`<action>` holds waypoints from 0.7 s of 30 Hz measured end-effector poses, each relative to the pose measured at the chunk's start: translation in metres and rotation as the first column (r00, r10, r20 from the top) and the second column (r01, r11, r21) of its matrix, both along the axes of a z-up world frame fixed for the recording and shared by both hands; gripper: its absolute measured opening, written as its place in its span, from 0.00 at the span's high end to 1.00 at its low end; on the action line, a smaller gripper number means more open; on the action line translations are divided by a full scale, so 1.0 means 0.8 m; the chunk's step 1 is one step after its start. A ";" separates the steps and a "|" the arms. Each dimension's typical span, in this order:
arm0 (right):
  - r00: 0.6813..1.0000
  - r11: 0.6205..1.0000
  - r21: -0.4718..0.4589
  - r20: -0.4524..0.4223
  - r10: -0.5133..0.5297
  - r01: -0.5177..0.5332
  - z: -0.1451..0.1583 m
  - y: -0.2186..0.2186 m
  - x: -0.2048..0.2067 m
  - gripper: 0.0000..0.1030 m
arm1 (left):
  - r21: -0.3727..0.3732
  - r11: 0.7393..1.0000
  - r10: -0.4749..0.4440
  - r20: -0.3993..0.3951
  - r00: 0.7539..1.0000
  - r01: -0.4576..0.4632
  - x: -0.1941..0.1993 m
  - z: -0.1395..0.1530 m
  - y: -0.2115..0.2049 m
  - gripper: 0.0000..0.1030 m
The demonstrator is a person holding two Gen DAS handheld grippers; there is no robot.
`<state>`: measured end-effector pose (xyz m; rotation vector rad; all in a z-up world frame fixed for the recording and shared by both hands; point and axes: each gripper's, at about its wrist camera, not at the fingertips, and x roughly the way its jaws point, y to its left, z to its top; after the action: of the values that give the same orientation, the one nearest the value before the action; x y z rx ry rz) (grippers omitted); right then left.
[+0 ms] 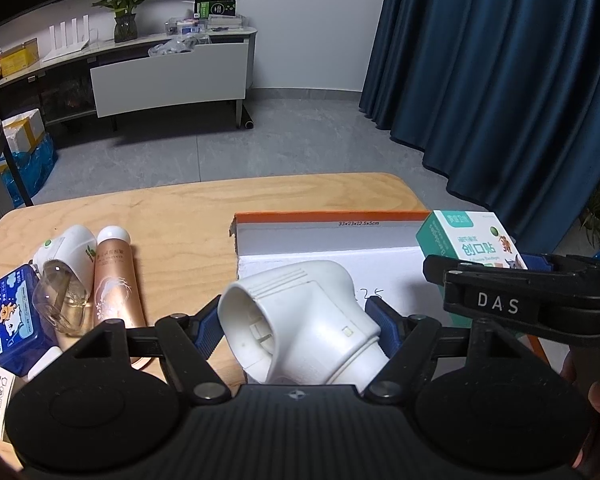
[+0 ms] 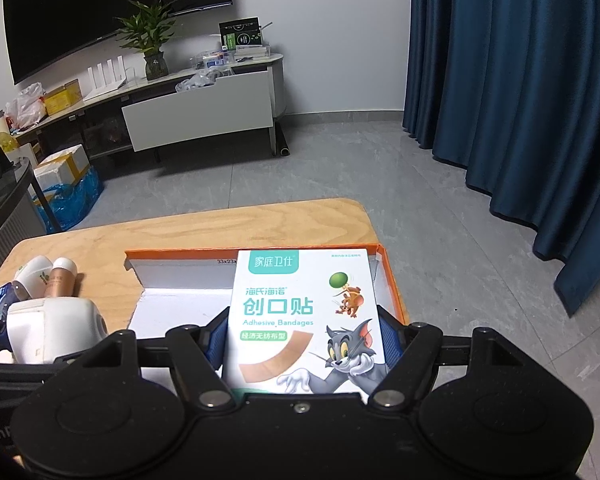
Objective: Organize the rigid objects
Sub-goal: 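Lower and release the bandage box with the right tool while the left tool releases the freshener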
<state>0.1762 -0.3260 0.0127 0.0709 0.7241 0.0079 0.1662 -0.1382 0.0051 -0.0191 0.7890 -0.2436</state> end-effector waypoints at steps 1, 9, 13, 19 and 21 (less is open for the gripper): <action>1.000 1.000 -0.001 -0.002 0.001 -0.001 0.000 0.000 0.002 0.18 | 0.001 1.000 0.000 -0.001 1.000 0.000 0.001 -0.001 0.000 0.27; 1.000 1.000 -0.005 -0.010 -0.001 0.001 -0.006 0.000 0.011 0.18 | 0.002 1.000 -0.008 -0.012 1.000 0.008 0.005 -0.008 -0.003 0.27; 1.000 1.000 -0.011 -0.013 0.004 -0.004 -0.010 -0.001 0.016 0.18 | 0.003 1.000 -0.010 -0.019 1.000 0.010 0.010 -0.012 -0.003 0.27; 1.000 1.000 -0.001 0.019 -0.018 0.018 -0.004 -0.014 0.009 0.14 | -0.004 1.000 -0.018 -0.030 0.999 0.018 0.016 -0.021 -0.007 0.27; 0.999 0.999 0.006 0.031 -0.032 0.032 0.001 -0.021 0.002 0.14 | -0.006 1.000 -0.026 -0.035 0.999 0.026 0.019 -0.024 -0.011 0.27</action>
<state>0.1779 -0.3424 0.0132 0.0871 0.6917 -0.0198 0.1815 -0.1472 -0.0140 -0.0178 0.8237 -0.2709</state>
